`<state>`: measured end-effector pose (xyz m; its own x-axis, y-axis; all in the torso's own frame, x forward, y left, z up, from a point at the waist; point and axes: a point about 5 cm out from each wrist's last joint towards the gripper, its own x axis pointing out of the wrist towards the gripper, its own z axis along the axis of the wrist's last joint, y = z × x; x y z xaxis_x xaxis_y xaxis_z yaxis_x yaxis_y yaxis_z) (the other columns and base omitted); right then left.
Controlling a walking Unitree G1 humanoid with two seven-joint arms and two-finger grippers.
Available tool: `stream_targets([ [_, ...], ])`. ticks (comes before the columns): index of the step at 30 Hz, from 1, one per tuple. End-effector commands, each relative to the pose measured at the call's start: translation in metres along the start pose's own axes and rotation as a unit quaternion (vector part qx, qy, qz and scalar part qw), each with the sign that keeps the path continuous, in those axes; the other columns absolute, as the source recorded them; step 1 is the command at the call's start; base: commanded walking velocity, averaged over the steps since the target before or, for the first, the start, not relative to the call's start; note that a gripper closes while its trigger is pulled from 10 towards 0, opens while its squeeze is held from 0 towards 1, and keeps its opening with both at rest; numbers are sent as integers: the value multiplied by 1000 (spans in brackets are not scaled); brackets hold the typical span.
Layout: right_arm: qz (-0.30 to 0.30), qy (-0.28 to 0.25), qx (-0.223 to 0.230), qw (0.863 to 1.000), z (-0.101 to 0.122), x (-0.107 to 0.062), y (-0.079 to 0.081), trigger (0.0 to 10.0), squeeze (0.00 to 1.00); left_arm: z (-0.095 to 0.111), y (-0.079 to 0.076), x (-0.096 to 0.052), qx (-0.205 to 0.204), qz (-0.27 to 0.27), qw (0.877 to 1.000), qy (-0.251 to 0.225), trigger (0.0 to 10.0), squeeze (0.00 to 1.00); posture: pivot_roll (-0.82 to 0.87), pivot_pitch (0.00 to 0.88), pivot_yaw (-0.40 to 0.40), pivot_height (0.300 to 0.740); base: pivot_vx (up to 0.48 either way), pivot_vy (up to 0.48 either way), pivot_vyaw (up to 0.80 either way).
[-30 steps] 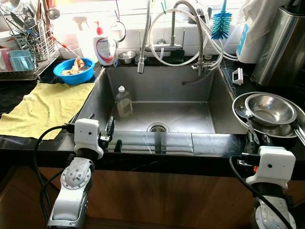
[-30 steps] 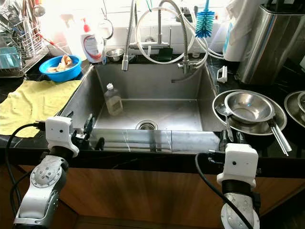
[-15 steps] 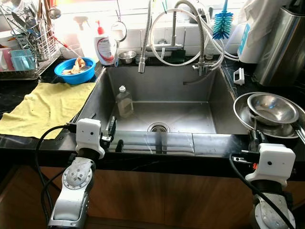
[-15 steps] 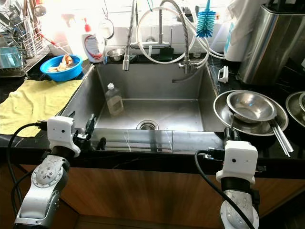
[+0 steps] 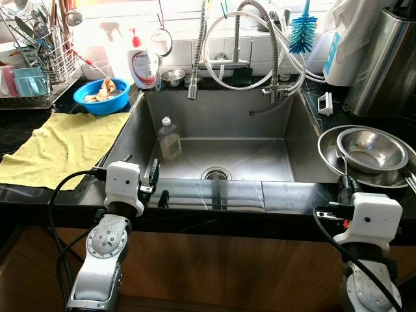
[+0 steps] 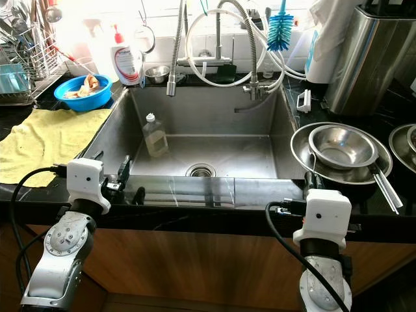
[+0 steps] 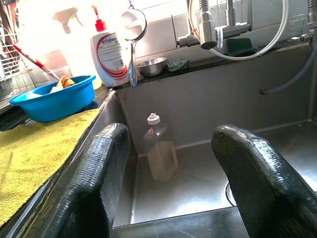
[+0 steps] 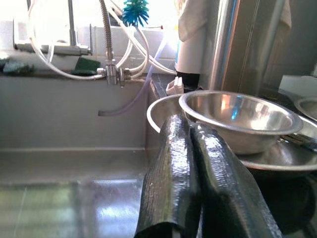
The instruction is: Kitchen organization
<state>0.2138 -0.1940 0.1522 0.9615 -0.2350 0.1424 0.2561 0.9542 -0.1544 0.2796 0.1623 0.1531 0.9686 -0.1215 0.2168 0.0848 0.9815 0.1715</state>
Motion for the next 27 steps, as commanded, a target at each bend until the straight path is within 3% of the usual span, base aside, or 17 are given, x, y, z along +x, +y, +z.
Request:
stream_targets([
  [1,5,1,30,1000,4,2,2,2745,0,3,2,0,3,3,1000,-3,10000,0,-136,0,70,740,0,0,0],
  [2,5,1,30,1000,4,2,2,2745,0,3,2,0,3,3,1000,-3,10000,0,-136,0,70,740,0,0,0],
  [3,10,0,33,999,5,2,3,10000,0,2,2,-1,3,3,1000,-2,10000,0,-136,0,70,740,0,0,0],
  [16,23,-21,38,999,20,7,3,10000,0,2,-1,0,-2,1,1000,-3,10000,0,-140,0,70,740,0,0,0],
  [18,24,-26,30,999,23,9,3,10000,0,2,-2,0,-4,-2,1000,-2,10000,0,-140,0,70,740,0,0,0],
  [19,40,-9,-19,999,21,10,1,10000,0,2,-3,0,-6,-4,1000,-2,10000,0,-140,0,70,740,0,0,0],
  [20,50,-2,-37,998,19,10,1,10000,0,2,-3,0,-6,-5,1000,-1,10000,0,-139,0,70,740,0,0,0],
  [27,52,24,-59,997,16,8,-8,10000,0,1,-5,-1,-8,-7,1000,0,10000,0,-143,0,71,740,0,0,0],
])
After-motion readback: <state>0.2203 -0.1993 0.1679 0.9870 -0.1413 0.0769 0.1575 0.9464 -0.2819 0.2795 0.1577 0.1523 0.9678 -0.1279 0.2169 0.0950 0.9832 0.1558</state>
